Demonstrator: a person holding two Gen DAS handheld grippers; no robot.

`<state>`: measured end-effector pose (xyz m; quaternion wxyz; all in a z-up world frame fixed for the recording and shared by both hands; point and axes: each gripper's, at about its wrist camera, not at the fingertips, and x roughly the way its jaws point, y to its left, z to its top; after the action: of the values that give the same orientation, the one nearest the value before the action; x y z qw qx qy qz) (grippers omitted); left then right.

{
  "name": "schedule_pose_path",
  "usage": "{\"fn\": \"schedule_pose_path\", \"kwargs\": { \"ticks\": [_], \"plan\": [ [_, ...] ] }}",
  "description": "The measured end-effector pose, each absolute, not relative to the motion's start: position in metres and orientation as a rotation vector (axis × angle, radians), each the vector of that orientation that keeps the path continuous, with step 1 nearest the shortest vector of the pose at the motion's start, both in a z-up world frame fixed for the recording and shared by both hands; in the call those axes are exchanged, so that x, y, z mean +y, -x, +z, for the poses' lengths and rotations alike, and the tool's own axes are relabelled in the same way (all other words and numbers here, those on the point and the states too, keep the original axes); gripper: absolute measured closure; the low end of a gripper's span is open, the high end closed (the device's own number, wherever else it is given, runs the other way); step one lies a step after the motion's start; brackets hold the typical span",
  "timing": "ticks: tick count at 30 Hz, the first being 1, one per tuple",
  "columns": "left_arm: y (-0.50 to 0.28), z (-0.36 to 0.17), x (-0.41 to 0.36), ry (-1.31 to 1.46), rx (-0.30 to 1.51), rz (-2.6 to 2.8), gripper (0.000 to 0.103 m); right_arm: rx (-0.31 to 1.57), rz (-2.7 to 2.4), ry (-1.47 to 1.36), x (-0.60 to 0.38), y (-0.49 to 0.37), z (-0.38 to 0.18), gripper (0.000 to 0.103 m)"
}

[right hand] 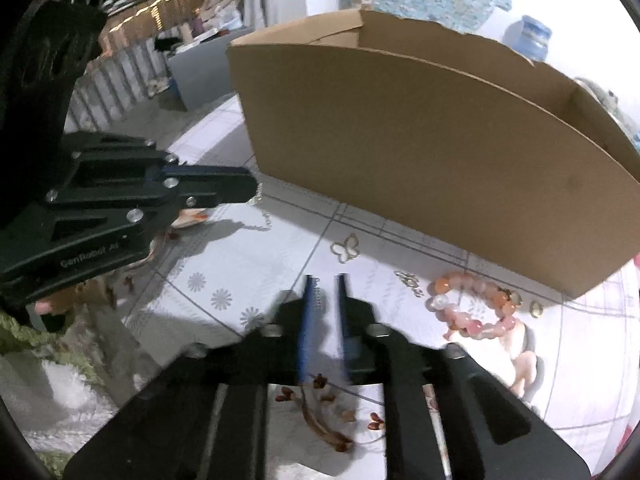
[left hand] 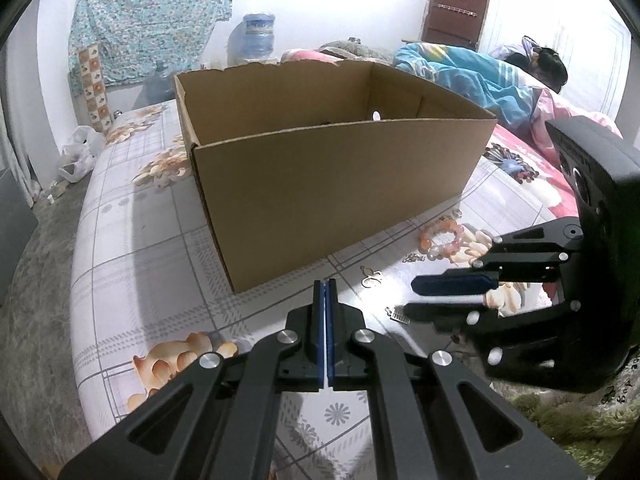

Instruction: Organize jewelry

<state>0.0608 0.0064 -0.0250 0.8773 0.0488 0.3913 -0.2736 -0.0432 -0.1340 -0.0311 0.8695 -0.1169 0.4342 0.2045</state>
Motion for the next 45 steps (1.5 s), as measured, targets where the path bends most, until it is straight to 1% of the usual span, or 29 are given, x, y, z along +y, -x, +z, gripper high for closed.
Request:
{"fn": "schedule_pose_path", "kwargs": {
  "ticks": [2,3,4,5,6,13,14,27,29,30,32,41,45],
  "plan": [
    [-0.06,-0.026,0.008,-0.102,0.818,-0.568,0.103,0.924,0.442,0.263,-0.128,0.041,-0.035,0.083],
    [-0.06,-0.026,0.008,-0.102,0.818,-0.566,0.103,0.944,0.432,0.287,-0.125,0.039,-0.04,0.086],
    [-0.06,-0.026,0.009,-0.102,0.818,-0.564,0.103,0.945,0.429,0.296,-0.121,0.039,-0.043,0.089],
    [-0.06,-0.026,0.01,-0.102,0.819,-0.561,0.103,0.947,0.433,0.297,-0.119,0.038,-0.042,0.096],
    [-0.06,-0.026,0.01,-0.101,0.82,-0.56,0.103,0.955,0.438,0.295,-0.118,0.037,-0.042,0.1],
    [-0.06,-0.026,0.012,-0.096,0.818,-0.559,0.103,0.958,0.432,0.265,-0.12,0.035,-0.04,0.101],
    [-0.06,-0.026,0.013,-0.095,0.817,-0.56,0.103,0.954,0.432,0.261,-0.127,0.035,-0.039,0.103],
    [-0.057,-0.024,0.016,-0.094,0.809,-0.555,0.103,0.959,0.446,0.219,-0.139,0.044,-0.034,0.103],
    [-0.057,-0.023,0.016,-0.095,0.809,-0.555,0.103,0.966,0.439,0.213,-0.139,0.041,-0.036,0.096],
    [-0.057,-0.023,0.017,-0.095,0.808,-0.555,0.103,0.966,0.439,0.218,-0.14,0.04,-0.035,0.096],
    [-0.057,-0.024,0.017,-0.094,0.808,-0.555,0.103,0.964,0.432,0.227,-0.139,0.04,-0.035,0.09],
    [-0.055,-0.026,0.019,-0.085,0.812,-0.541,0.103,1.051,0.462,0.12,-0.145,0.043,-0.038,0.09],
    [-0.055,-0.027,0.02,-0.082,0.818,-0.542,0.103,1.035,0.442,0.137,-0.14,0.041,-0.039,0.09]
  ]
}}
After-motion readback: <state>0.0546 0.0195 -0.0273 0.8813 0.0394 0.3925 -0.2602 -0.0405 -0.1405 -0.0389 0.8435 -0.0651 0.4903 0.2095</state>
